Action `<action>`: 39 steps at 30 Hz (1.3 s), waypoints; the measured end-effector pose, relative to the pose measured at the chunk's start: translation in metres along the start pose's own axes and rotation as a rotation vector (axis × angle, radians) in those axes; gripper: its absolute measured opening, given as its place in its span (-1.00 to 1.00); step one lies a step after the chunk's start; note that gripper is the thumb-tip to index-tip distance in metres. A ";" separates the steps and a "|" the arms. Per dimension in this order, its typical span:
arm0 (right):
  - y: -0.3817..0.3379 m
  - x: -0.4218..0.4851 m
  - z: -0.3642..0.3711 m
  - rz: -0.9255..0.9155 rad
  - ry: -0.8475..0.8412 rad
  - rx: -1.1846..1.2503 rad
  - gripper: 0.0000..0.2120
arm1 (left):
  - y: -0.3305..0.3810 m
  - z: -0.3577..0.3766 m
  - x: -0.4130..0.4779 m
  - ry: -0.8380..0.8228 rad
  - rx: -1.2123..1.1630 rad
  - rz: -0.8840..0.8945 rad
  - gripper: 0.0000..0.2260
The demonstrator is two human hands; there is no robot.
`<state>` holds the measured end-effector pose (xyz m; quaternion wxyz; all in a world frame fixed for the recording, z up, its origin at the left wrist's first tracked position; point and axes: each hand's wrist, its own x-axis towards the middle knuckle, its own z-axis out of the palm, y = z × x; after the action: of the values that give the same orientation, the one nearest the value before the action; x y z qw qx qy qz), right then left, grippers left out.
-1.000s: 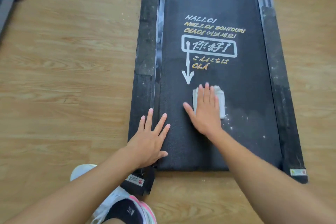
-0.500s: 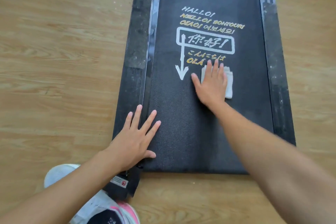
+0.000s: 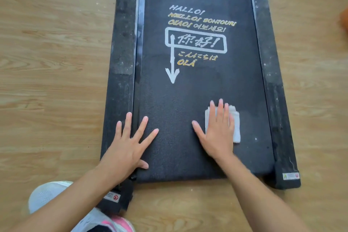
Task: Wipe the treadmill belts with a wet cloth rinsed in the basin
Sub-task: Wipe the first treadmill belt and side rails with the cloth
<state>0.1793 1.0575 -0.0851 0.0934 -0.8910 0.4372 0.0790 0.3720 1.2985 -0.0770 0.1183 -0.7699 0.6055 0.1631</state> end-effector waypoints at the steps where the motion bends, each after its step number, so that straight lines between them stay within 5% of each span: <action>1: 0.001 0.045 -0.010 0.012 0.009 0.012 -0.09 | 0.000 0.001 0.000 -0.004 0.005 0.004 0.16; 6: 0.015 0.151 -0.048 0.032 -0.069 0.038 -0.03 | 0.005 0.000 -0.001 -0.049 0.009 -0.067 0.12; 14: 0.057 -0.146 0.011 0.015 -0.107 0.086 -0.12 | 0.010 -0.001 0.004 -0.086 -0.017 -0.076 0.17; 21: 0.052 0.074 -0.024 0.097 0.029 0.039 -0.09 | 0.009 0.000 0.003 -0.068 -0.007 -0.080 0.20; 25: 0.065 0.161 -0.052 0.044 -0.038 0.020 -0.06 | 0.006 0.001 0.002 -0.004 -0.011 -0.037 0.22; 28: 0.083 0.111 -0.044 -0.002 -0.065 0.030 -0.08 | 0.005 -0.002 -0.001 -0.006 -0.046 -0.039 0.21; 34: 0.117 -0.140 -0.003 -0.019 -0.164 0.035 -0.12 | 0.008 -0.009 0.000 -0.069 -0.092 -0.055 0.24; 39: 0.141 0.001 -0.024 -0.203 -0.131 -0.083 -0.17 | 0.005 -0.001 0.004 -0.038 -0.147 -0.028 0.25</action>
<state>0.0693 0.9659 -0.0764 0.0923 -0.9267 0.3342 0.1449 0.3683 1.2934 -0.0781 0.0751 -0.7816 0.5789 0.2198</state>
